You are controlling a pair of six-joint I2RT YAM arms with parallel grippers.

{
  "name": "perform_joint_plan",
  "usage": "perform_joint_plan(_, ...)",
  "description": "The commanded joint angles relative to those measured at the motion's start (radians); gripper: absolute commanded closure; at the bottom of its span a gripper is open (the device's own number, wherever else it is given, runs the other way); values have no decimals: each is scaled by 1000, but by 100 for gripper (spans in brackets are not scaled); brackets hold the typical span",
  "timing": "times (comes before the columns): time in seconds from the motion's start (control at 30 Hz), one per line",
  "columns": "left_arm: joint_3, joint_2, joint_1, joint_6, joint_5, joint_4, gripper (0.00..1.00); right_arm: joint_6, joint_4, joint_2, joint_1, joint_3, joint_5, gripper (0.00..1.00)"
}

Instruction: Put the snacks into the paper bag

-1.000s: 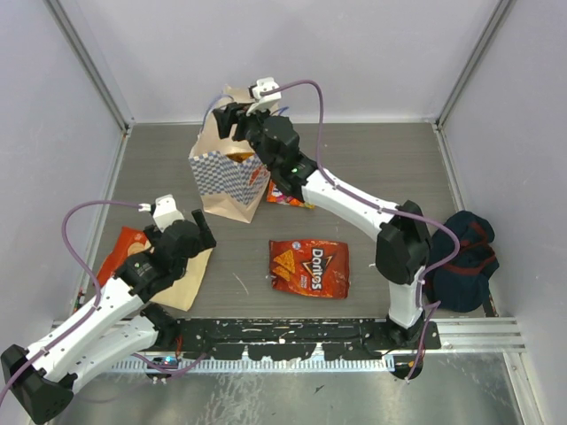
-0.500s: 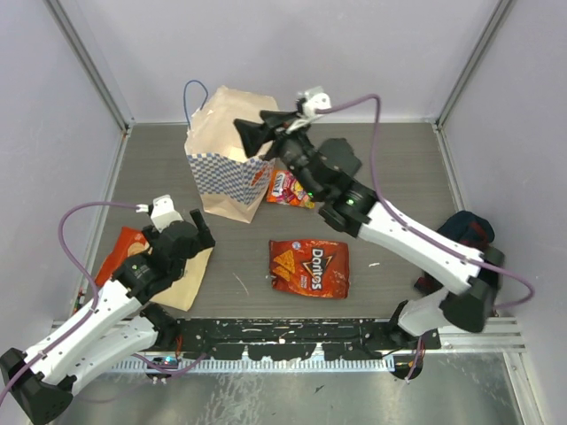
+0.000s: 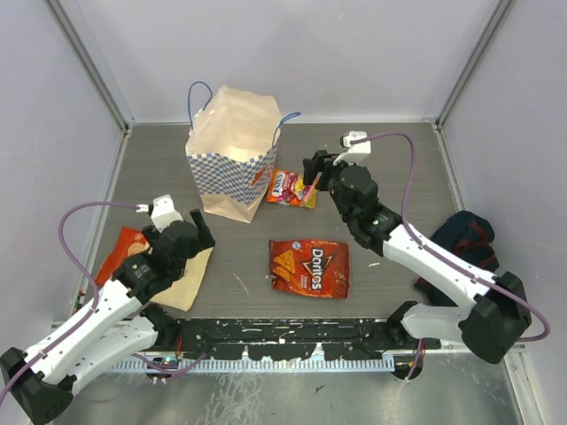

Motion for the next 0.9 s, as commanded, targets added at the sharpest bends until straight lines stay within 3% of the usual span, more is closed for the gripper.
perform_joint_plan(0.0,37,3,-2,-16,-25,-2,2,129,48,63,-144,-48,-83,31)
perform_joint_plan(0.2,39,8,-2,-21,-28,-11,2,246,94,311,-316,-38,-341,33)
perform_joint_plan(0.47,53,20,-3,-18,-41,-24,2,362,151,537,-341,50,-504,33)
perform_joint_plan(0.77,56,19,-3,-16,-47,-35,2,425,135,689,-342,143,-569,35)
perform_joint_plan(0.87,61,17,-3,-16,-53,-46,2,414,126,673,-342,117,-524,36)
